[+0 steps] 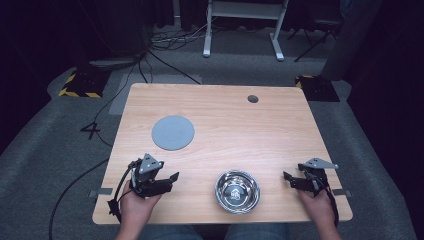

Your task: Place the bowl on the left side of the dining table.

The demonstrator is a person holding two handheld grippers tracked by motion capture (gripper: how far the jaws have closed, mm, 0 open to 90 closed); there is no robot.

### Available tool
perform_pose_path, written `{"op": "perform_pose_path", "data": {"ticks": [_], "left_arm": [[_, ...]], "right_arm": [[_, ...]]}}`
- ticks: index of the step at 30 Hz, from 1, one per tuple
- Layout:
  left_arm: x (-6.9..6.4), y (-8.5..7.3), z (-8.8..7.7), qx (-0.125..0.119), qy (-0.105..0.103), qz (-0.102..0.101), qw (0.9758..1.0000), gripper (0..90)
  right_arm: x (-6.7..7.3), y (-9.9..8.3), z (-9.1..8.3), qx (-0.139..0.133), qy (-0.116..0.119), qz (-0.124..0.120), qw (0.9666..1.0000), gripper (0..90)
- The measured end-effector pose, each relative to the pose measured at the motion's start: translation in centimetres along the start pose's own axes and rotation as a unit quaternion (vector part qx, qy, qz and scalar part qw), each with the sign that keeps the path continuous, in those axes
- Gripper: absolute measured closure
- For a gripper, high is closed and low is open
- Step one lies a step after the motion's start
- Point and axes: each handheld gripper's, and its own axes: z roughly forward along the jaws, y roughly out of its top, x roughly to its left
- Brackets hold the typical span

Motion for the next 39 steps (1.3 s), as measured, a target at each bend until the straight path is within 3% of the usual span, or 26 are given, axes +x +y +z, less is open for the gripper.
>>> {"op": "perform_pose_path", "data": {"ticks": [11,13,16,17,21,25,33,36,39], "left_arm": [[-1.8,2.4,1.9,0.001,-0.038,0.038,0.9986,33.8],[-2.5,3.1,2.5,0.003,-0.052,0.051,0.9974,33.1],[-3.1,3.6,2.9,0.008,-0.065,0.055,0.9963,32.3],[-3.7,4.0,3.2,0.012,-0.080,0.061,0.9948,32.2],[-4.7,4.8,3.7,0.015,-0.092,0.079,0.9925,32.0],[-5.5,5.3,4.2,0.019,-0.105,0.082,0.9909,32.0],[-6.7,5.9,5.3,0.030,-0.111,0.079,0.9902,32.4],[-7.1,6.1,6.3,0.048,-0.103,0.085,0.9899,31.9],[-7.5,6.2,7.3,0.065,-0.108,0.079,0.9889,31.7]], "right_arm": [[0.0,0.0,0.0,0.000,0.000,0.000,1.0000,26.3],[0.0,0.0,0.0,0.000,0.000,0.000,1.0000,26.3],[0.0,0.0,0.0,0.000,0.000,0.000,1.0000,26.3],[0.0,0.0,0.0,0.000,0.000,0.000,1.0000,26.3],[0.0,0.0,0.0,0.000,0.000,0.000,1.0000,26.3],[0.0,0.0,0.0,0.000,0.000,0.000,1.0000,26.3],[0.0,0.0,0.0,0.000,0.000,0.000,1.0000,26.3],[0.0,0.0,0.0,0.000,0.000,0.000,1.0000,26.3],[0.0,0.0,0.0,0.000,0.000,0.000,1.0000,26.3]]}}
